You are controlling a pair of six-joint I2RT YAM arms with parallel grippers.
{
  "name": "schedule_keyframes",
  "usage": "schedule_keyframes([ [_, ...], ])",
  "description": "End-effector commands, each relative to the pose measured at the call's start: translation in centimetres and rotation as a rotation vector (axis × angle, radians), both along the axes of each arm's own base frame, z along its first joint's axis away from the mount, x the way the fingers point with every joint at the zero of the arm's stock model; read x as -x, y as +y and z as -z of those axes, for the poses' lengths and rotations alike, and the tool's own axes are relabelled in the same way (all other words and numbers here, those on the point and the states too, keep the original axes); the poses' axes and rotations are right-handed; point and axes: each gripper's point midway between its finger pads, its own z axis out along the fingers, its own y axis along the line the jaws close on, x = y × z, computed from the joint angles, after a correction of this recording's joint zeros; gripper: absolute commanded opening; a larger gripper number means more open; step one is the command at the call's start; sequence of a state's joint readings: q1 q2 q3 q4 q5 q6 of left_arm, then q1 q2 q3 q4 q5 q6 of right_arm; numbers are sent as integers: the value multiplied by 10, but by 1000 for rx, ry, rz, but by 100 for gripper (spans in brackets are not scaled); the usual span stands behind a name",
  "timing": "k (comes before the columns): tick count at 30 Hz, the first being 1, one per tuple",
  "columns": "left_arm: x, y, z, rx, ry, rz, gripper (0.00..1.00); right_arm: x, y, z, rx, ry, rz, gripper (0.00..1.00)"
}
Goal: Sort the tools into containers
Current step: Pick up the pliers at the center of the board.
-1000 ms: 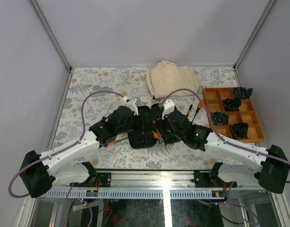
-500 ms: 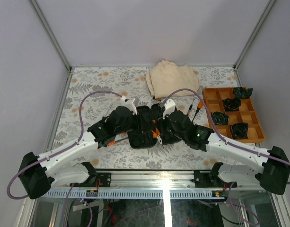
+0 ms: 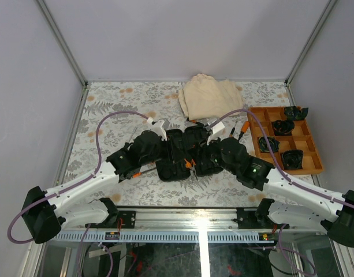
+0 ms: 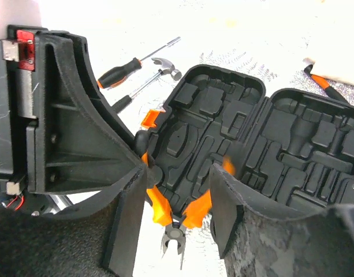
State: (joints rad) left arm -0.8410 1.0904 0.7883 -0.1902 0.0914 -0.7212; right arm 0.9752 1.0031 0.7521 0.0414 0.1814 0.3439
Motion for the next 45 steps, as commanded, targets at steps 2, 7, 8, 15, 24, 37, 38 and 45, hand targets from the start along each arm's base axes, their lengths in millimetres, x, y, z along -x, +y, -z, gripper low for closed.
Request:
schedule_keyframes([
  [2,-7,-5,-17,52,-58,-17,0,7,1,-15,-56,-36,-30,56],
  [7,-8,-3,-22,66,-70,-27,0,18,-4,-4,-54,-19,-62,61],
  [8,-8,-4,-23,72,-73,-28,0,20,-5,-1,-55,-14,-66,62],
  [15,-11,-4,-24,76,-78,-39,0,17,-18,13,-69,21,14,64],
  [24,-14,-1,-23,77,-80,-68,0,18,-25,24,-121,110,94,69],
  [37,-17,1,-33,113,-83,-106,0,30,5,60,-98,259,-1,83],
  [38,-17,1,-33,114,-83,-107,0,31,7,62,-96,264,-6,84],
  [45,-18,0,-37,134,-78,-114,0,22,16,67,-101,260,7,83],
])
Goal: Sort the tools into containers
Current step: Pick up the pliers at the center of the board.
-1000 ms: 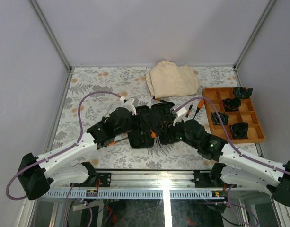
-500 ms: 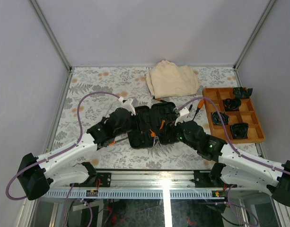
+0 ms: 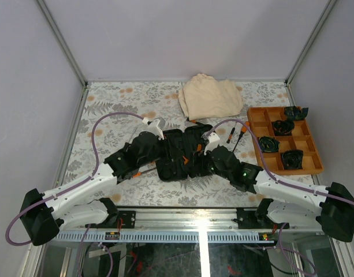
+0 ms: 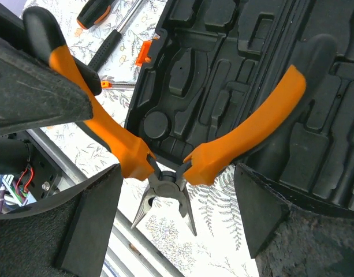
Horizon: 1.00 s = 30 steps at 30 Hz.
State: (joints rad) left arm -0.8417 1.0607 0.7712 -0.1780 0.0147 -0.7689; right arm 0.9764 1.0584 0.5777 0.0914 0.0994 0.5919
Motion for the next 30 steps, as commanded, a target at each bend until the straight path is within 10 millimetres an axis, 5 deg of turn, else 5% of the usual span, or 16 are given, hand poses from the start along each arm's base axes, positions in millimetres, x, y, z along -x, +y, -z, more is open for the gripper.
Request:
schedule_keyframes([
  [1,-9,-8,-33,114,-73,-26,0,-9,16,-18,-71,-41,6,83],
  [7,-8,-9,-34,124,-71,-21,0,-20,22,-21,-78,-62,35,73],
  [26,-4,-11,-31,123,-60,1,0,-23,21,-26,-61,-90,28,2],
  [30,-2,-11,-38,125,-80,17,19,-24,16,-27,-51,-105,39,0],
])
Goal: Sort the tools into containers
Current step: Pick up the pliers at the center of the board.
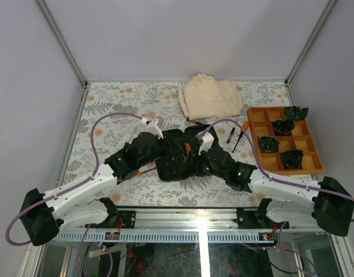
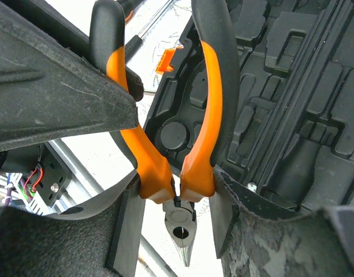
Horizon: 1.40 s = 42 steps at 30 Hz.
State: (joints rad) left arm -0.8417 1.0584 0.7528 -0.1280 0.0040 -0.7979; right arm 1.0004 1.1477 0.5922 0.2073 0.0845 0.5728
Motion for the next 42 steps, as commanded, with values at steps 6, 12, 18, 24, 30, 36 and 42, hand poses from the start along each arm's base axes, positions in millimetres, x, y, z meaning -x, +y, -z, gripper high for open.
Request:
schedule_keyframes([
  [6,5,-4,-56,107,-127,49,55,-24,-18,-33,-11,-112,116,0],
  [12,7,3,-68,89,-150,45,64,-32,-30,-41,9,-167,167,0],
  [18,6,16,-74,55,-166,9,66,-39,-42,-53,27,-311,170,0],
  [24,6,30,-75,-6,-179,-23,67,-42,-53,-69,42,-474,153,0],
  [30,9,38,-72,-46,-178,-24,68,-38,-54,-84,76,-575,87,0],
  [36,11,39,-75,-58,-186,-11,68,-28,-51,-89,124,-635,-24,0],
  [42,12,40,-77,-71,-199,5,68,-20,-40,-90,171,-707,-154,0],
])
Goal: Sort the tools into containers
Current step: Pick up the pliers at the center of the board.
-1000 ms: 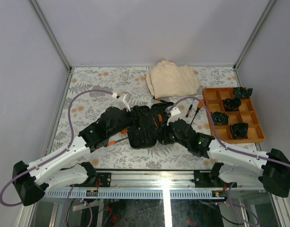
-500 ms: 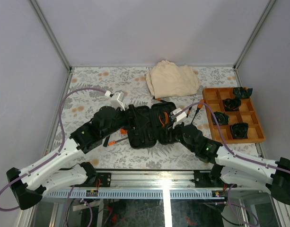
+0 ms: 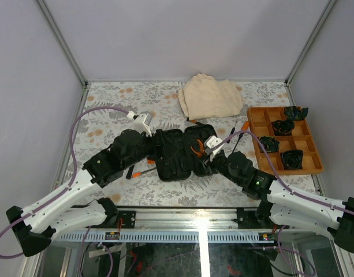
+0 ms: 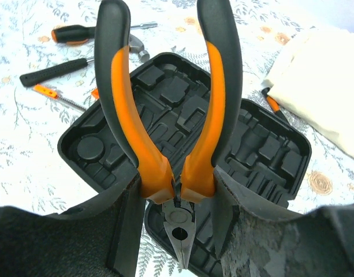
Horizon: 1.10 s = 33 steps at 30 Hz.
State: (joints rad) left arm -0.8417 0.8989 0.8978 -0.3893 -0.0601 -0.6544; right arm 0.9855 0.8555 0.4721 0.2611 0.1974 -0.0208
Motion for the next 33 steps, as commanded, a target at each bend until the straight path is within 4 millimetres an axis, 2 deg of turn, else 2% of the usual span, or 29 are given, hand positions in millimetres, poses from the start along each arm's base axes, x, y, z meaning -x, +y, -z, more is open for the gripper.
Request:
schedule_keyframes([
  [1,0,3,-19,1,-56,9,68,0,17,-41,15,-129,-112,0],
  [18,7,3,-20,-36,-83,72,69,12,45,-17,277,-260,-369,0],
  [25,7,2,-19,-48,-88,88,70,16,47,-7,428,-346,-468,0],
  [33,14,-11,-13,-77,-77,186,71,24,44,-4,544,-477,-580,1],
])
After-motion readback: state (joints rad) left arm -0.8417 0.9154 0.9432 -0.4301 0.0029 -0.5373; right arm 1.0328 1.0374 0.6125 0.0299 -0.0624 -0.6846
